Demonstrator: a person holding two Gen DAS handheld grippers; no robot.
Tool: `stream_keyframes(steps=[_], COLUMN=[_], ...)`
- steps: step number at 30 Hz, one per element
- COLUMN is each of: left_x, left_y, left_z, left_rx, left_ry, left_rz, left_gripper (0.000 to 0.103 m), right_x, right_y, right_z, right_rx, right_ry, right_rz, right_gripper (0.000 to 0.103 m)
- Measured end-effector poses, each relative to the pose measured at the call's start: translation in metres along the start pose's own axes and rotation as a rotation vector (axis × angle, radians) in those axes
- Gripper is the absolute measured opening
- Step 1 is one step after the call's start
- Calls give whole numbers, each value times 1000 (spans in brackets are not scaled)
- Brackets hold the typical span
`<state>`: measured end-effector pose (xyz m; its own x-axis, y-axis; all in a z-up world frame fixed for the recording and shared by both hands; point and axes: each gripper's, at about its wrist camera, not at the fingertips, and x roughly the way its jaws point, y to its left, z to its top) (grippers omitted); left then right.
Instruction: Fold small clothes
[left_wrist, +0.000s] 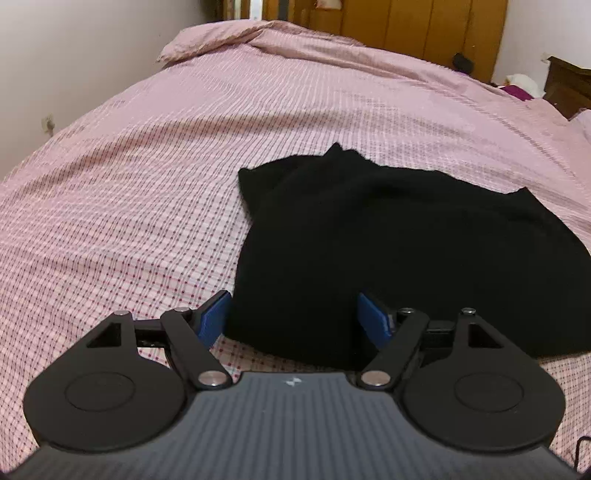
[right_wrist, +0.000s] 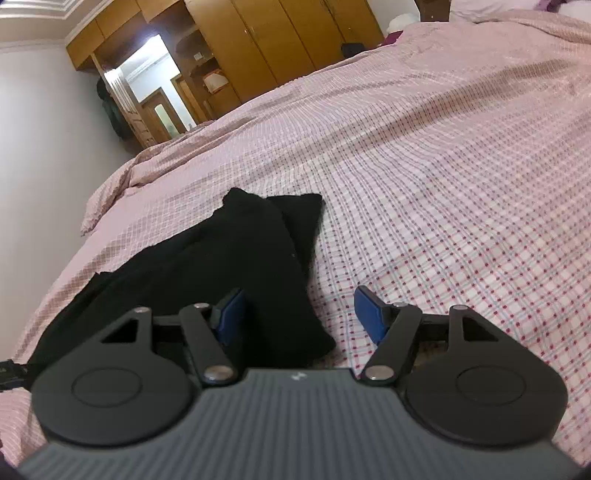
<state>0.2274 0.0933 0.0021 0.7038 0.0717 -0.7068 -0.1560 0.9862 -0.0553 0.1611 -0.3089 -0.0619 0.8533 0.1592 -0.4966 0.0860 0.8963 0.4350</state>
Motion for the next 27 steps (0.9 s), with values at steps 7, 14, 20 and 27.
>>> stream_keyframes(steps=[7, 14, 20, 27], left_x=[-12, 13, 28, 34], left_y=[-6, -2, 9, 4], left_z=[8, 2, -9, -13], left_rx=[25, 21, -16, 10], left_ry=[-56, -33, -13, -2], left_rz=[-9, 18, -48, -45], left_gripper=[80, 84, 95, 102], right_x=[-14, 3, 9, 27], right_y=[4, 3, -6, -7], right_z=[3, -3, -6, -1], right_rx=[27, 16, 46, 114], right_ry=[-77, -29, -33, -31], right_rz=[24, -7, 32, 140], right_gripper=[69, 67, 71, 88])
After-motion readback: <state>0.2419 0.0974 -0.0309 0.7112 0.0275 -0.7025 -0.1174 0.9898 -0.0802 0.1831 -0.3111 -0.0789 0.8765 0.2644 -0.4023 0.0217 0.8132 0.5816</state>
